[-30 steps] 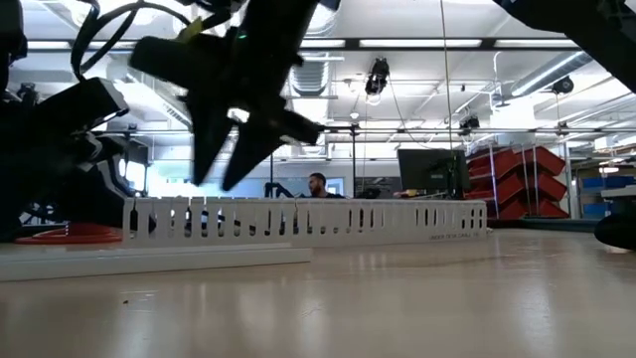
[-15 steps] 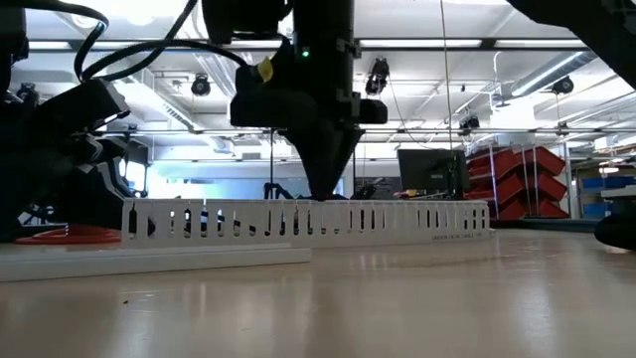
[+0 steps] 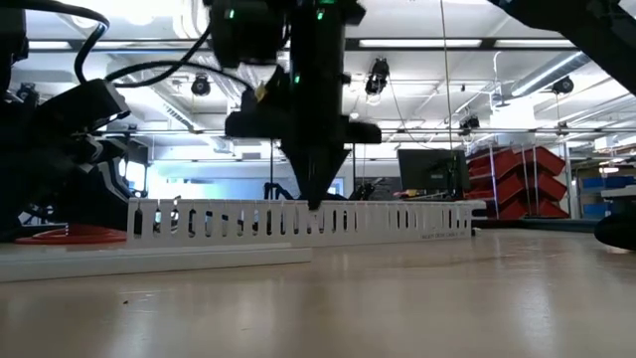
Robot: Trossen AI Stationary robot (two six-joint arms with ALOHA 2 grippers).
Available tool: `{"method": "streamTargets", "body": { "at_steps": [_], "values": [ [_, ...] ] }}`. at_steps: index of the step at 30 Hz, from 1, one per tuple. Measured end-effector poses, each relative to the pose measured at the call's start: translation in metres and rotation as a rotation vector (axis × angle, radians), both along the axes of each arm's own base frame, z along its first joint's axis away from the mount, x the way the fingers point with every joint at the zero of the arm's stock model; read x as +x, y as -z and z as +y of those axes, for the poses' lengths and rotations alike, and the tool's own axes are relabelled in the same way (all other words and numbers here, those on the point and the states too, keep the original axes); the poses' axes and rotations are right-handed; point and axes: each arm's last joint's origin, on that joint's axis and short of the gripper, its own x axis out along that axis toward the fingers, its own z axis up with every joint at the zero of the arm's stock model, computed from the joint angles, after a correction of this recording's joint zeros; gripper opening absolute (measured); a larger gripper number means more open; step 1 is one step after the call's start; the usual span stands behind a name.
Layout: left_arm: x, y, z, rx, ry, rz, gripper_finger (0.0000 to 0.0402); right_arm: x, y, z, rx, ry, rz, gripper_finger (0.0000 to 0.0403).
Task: Ziptie cables
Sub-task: Put the cable wires into the white cable duct
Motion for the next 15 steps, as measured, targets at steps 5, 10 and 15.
{"method": "streamTargets", "body": {
  "at_steps": [5,10,15],
  "values": [
    [0.0,0.0,0.0,0.006,0.004,0.002,0.0,-0.008,-0.029,0.011,-0.002,-0.032,-0.041,0.0],
    [0.0,0.0,0.0,0.004,0.004,0.001,0.0,-0.009,-0.027,0.012,-0.019,-0.053,-0.047,0.0],
    [0.0,0.0,0.0,0.0,0.001,-0.001,0.0,-0.008,-0.002,0.01,-0.013,-0.068,-0.029,0.0]
  ]
}}
